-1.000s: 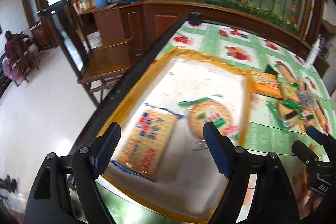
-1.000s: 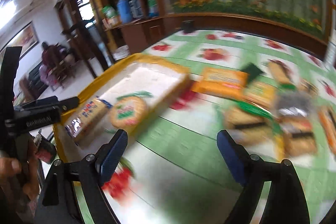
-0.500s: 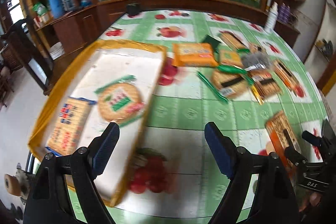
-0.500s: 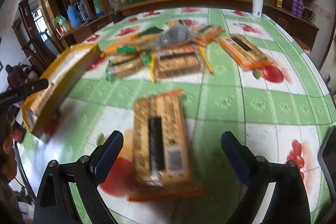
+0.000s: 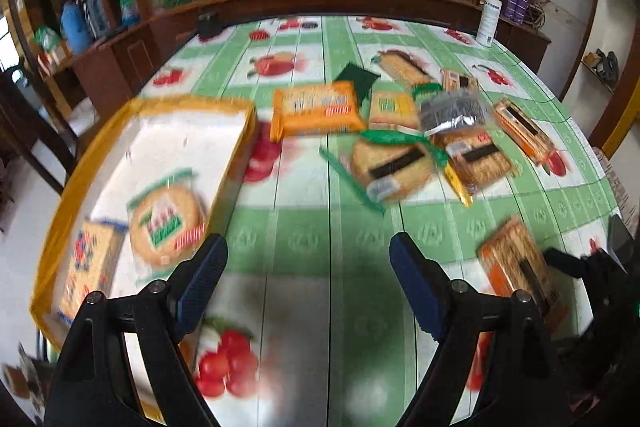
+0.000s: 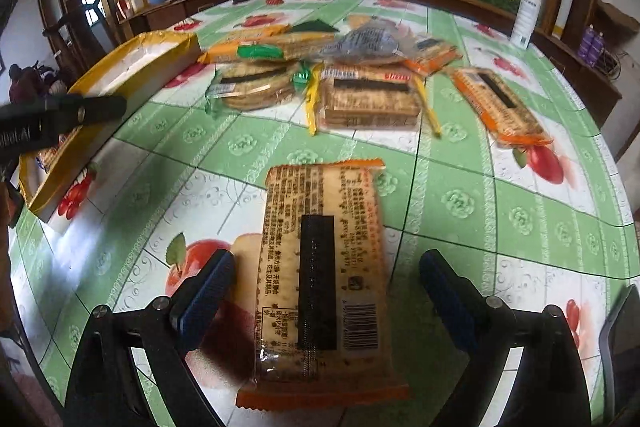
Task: Organize snacks
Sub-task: 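Grasp another brown cracker pack with left tool while right holds its pack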
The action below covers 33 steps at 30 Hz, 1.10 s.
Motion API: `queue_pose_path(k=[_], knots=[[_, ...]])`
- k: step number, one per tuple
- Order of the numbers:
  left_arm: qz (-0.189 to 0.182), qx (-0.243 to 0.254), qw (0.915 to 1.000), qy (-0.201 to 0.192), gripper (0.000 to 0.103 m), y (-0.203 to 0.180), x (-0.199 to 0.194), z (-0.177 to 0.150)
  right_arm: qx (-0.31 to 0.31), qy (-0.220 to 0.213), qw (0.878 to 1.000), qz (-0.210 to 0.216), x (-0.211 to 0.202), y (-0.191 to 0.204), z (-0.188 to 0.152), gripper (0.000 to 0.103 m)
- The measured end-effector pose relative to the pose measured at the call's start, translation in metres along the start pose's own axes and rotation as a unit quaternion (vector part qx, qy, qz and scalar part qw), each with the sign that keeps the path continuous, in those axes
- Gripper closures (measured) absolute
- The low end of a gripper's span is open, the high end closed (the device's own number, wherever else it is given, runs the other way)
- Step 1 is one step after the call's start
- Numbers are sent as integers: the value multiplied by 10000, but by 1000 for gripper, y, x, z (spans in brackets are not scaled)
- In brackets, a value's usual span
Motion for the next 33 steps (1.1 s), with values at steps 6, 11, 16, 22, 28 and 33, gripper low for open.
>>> queue_pose_path(k=[6,11,16,22,28,33], knots=[[101,-47,9999,60,19,-4,28,43,143,-49,9998,99,-5,-9,3,48],[-521,312,9981,103,19,-47,31,71,288,-129,9994,137,-8,-18,-1,48],[-908,518,9942,265,20,-132,28,75,677,-243,9972,185,-21,-39,-16,48],[-273,430,9970,583,20,-227,55,72,1029,-409,9938,115,-51,-66,-42,48],[452,38,9960,772,20,-261,91,73,1323,-443,9901,164,-74,-90,-68,48],[702,-373,9938,776,19,-272,110,77,1520,-512,9868,232,-86,-103,-85,48]])
Point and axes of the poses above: each gripper's, at about its wrist camera, not at the fingertips, and x roughly the way its jaws point, y to its left, z to its top, the point moved 4 cm from there along x, roughly the way its jaws point, and after that the axes turned 6 degrees about -x, right-handed, at the moved point
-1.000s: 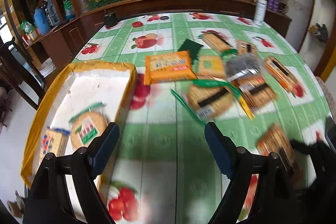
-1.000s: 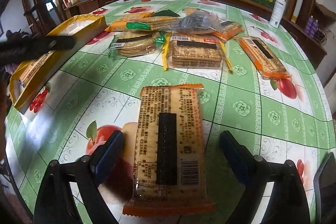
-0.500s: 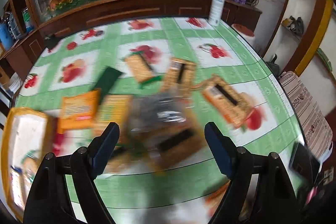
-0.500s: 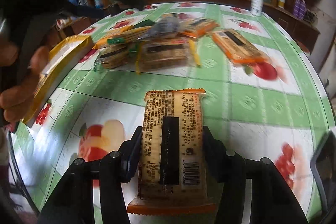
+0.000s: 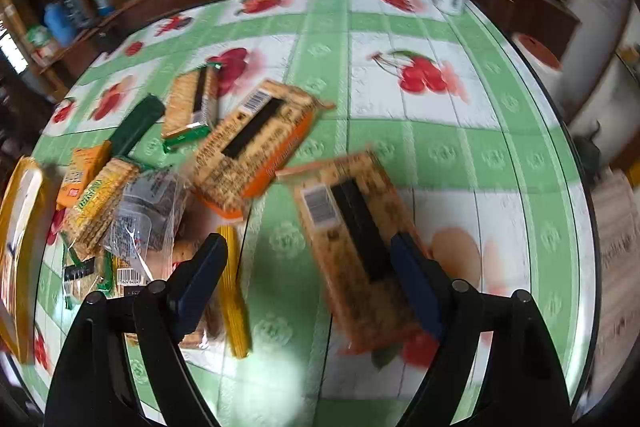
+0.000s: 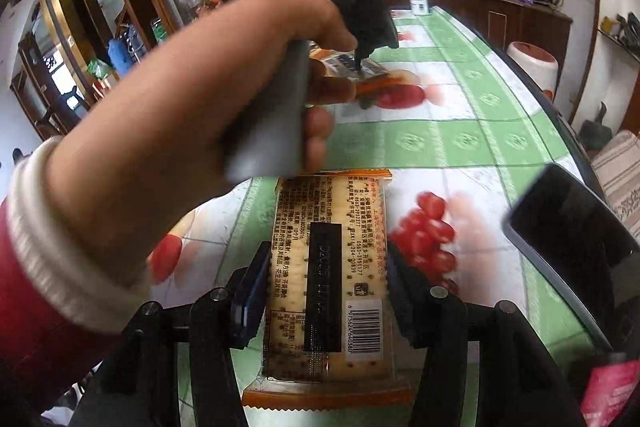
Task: Organize snacks
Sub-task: 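Grasp another brown cracker pack with left tool while right holds its pack, then carry both brown packs to the tray and release them inside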
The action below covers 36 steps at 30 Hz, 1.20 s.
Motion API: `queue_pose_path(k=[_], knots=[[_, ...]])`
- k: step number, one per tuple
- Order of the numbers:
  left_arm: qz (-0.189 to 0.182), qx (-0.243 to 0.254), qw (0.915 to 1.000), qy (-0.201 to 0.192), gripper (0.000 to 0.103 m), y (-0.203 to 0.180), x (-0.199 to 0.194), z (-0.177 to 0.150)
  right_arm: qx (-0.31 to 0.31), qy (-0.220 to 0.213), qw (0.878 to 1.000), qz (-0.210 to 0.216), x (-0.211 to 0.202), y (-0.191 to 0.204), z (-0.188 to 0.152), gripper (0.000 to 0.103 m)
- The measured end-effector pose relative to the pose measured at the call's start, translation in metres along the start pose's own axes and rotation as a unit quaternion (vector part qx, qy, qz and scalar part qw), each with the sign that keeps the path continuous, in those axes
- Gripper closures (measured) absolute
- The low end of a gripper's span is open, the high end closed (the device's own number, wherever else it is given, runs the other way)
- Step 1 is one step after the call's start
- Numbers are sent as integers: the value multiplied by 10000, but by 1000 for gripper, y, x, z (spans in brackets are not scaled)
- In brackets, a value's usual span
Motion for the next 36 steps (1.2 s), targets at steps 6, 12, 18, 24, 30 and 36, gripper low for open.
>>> queue_pose_path(k=[6,12,18,24,30,36], knots=[[-343,-445,9974,443,15,-7,14,4,144,-72,9999,-41,-14,-11,-9,48],[-377,-452,9961,660,2,-18,26,-10,225,-114,9996,-93,-24,-12,-15,48],[-769,15,9966,290,43,-13,8,-20,409,-114,9990,-166,-28,-17,-21,48],[-1035,288,9942,-95,46,2,-21,-42,466,-112,9987,-200,-31,-19,-24,48],[-1118,464,9852,-1212,45,50,-93,-53,537,-79,9982,-256,-31,-20,-27,48],[-911,197,9796,-1781,45,136,-131,-60,442,-227,9987,-142,-32,-7,-19,48]])
Point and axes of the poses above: each gripper's, at about its wrist camera, not at the fingertips, and x roughly the way its jaws point, y to its left, z to its top, the point moved 4 cm from there along x, roughly the way its jaws point, and after that the axes turned 6 degrees about -x, right-handed, at the moved point
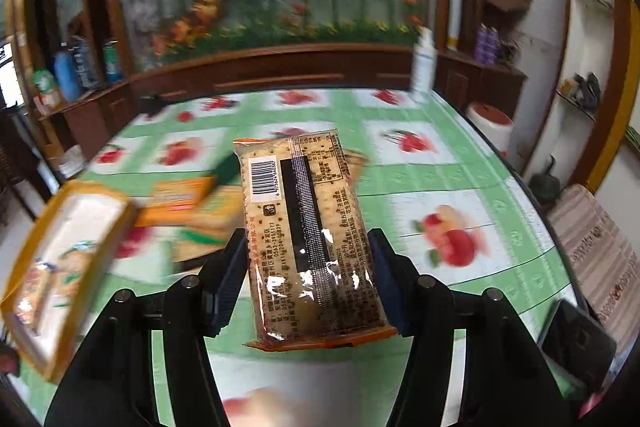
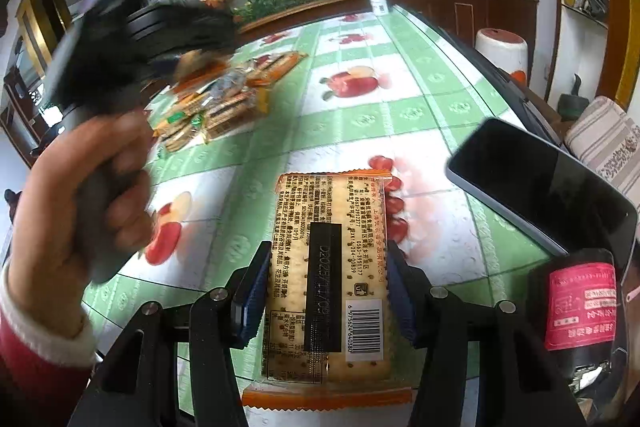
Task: Organize snacks
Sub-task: 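Carry both brown packs to the tray and release them inside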
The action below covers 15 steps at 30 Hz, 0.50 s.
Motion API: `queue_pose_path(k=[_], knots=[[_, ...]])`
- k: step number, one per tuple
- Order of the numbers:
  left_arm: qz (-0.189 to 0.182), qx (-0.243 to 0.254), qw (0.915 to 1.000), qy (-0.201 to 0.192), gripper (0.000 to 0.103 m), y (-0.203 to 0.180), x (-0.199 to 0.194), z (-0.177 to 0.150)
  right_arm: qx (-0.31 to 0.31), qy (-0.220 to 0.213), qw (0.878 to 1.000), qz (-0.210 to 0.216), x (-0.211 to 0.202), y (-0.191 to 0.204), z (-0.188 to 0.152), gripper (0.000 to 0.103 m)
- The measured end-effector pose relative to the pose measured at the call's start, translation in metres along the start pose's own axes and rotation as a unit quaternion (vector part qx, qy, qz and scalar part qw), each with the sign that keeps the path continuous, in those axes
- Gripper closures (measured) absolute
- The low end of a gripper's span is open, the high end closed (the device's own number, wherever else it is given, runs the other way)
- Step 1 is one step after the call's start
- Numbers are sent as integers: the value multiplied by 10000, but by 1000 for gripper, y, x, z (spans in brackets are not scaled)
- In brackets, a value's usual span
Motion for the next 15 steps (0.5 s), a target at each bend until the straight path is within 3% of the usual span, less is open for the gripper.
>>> queue_pose_path(k=[8,15], knots=[[862,-381,9951,-281,45,116,-30,-11,-475,-35,9977,482,18,63,17,48],[1341,-781,9873,-346,45,194,-36,-19,-1029,2,9904,926,37,140,29,48]])
Point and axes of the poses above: each gripper's, at about its wrist camera, not at the fingertips, and x roughly the way its jaws point, y to its left, z to its top, the point moved 4 cm from there along x, roughly the way its jaws point, and after that the axes turned 6 degrees about -x, right-handed, at the moved point
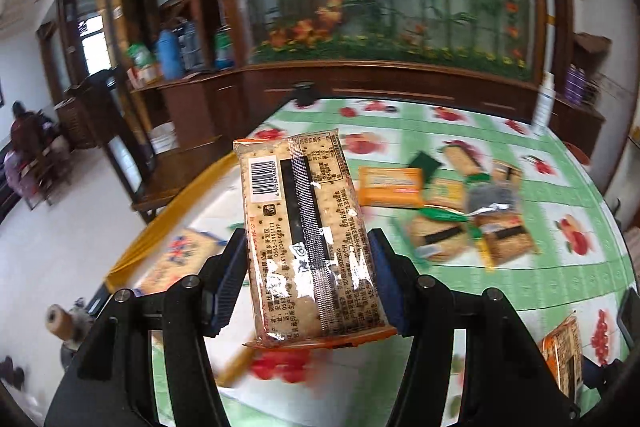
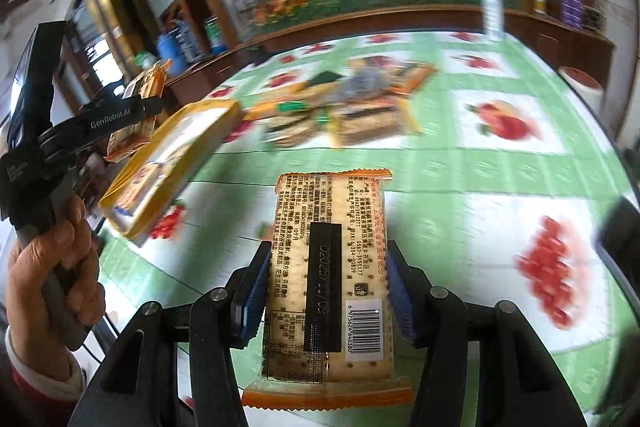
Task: Organize snacks
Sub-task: 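Carry both brown packs to the tray and release them inside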
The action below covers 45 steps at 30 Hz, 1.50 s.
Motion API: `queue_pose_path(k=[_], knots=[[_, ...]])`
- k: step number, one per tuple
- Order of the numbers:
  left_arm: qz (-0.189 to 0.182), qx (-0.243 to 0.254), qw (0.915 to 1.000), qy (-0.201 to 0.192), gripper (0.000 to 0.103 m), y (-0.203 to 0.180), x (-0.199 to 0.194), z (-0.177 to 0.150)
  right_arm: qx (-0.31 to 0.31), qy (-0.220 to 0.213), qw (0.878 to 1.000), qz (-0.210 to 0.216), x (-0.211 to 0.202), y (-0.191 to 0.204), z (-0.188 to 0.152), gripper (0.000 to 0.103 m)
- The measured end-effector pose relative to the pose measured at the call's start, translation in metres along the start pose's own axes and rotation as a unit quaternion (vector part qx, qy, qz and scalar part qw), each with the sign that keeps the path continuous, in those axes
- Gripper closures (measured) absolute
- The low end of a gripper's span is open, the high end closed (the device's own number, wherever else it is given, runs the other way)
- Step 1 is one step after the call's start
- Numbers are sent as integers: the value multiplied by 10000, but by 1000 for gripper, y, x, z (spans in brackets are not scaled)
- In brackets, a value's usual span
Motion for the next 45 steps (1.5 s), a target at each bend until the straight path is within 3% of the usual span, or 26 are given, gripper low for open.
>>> queue_pose_path(k=[8,16,24,32,45], knots=[[306,-305,9990,86,45,63,15,-4,-349,81,9988,346,26,54,16,49],[470,-502,9974,219,45,101,29,-9,-710,127,9955,614,53,102,41,49],[514,-613,9958,436,45,118,49,-15,-801,138,9929,873,82,128,67,49],[490,-712,9936,725,45,127,73,-21,-846,219,9888,1211,150,167,128,49],[405,-707,9898,1167,45,123,101,-36,-918,659,9865,1186,253,200,169,49]])
Point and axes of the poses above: each gripper's, at about its wrist camera, not at the fingertips, and x roughly the way its jaws point, y to its left, z to its top, the point moved 4 cm from there along x, roughly the way its jaws point, and after that the axes turned 6 degrees about -x, right-handed, at the moved point
